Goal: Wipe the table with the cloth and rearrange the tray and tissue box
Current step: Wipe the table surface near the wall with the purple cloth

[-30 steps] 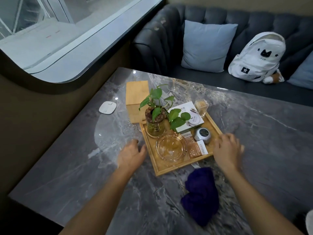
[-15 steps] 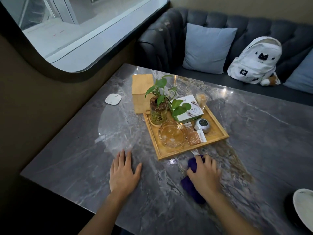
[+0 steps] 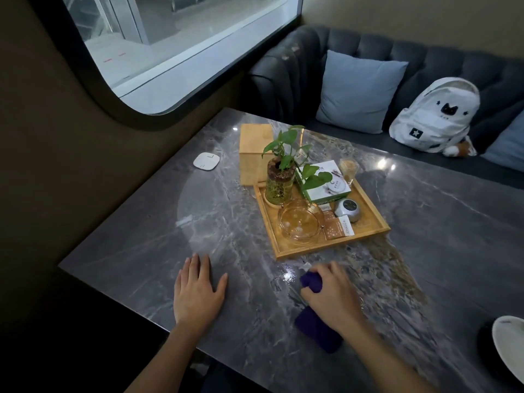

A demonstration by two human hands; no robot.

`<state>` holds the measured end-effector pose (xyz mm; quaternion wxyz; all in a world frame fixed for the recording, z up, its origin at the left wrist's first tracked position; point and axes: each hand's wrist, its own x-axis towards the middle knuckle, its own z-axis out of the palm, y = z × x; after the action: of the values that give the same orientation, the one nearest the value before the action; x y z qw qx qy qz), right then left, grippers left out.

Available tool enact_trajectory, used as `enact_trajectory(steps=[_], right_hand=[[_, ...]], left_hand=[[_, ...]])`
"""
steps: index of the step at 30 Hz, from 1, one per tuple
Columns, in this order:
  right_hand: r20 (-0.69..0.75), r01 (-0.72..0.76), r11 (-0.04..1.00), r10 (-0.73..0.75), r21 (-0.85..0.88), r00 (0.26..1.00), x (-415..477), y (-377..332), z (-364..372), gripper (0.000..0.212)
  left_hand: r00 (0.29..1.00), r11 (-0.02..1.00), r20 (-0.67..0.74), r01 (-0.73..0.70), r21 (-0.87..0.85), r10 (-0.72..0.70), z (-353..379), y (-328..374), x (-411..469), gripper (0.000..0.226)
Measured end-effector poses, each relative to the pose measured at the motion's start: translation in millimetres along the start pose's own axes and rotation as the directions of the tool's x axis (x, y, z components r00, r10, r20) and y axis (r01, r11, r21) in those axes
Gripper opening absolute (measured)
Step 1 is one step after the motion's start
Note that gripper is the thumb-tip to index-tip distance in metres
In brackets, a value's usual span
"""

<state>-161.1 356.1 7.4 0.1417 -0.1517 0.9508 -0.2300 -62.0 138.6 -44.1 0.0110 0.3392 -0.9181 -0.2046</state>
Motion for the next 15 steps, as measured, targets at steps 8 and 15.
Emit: enact_trajectory(steps=[8, 15], right_hand=[[-0.072, 0.305, 0.952, -0.307, -0.028, 0.949, 22.1, -63.5, 10.0, 0.034], [-0.074, 0.484, 0.869, -0.492, -0.105, 0.868, 69.4, -116.1, 38.0, 0.046]], left_hand=[[0.992, 0.993, -0.058, 0.113, -0.027, -0.114, -24.1, -36.3, 10.4, 0.069], [0.973, 0.976, -0.08, 0.217, -0.022, -0.218, -49.3, -82.4, 38.4, 0.069]])
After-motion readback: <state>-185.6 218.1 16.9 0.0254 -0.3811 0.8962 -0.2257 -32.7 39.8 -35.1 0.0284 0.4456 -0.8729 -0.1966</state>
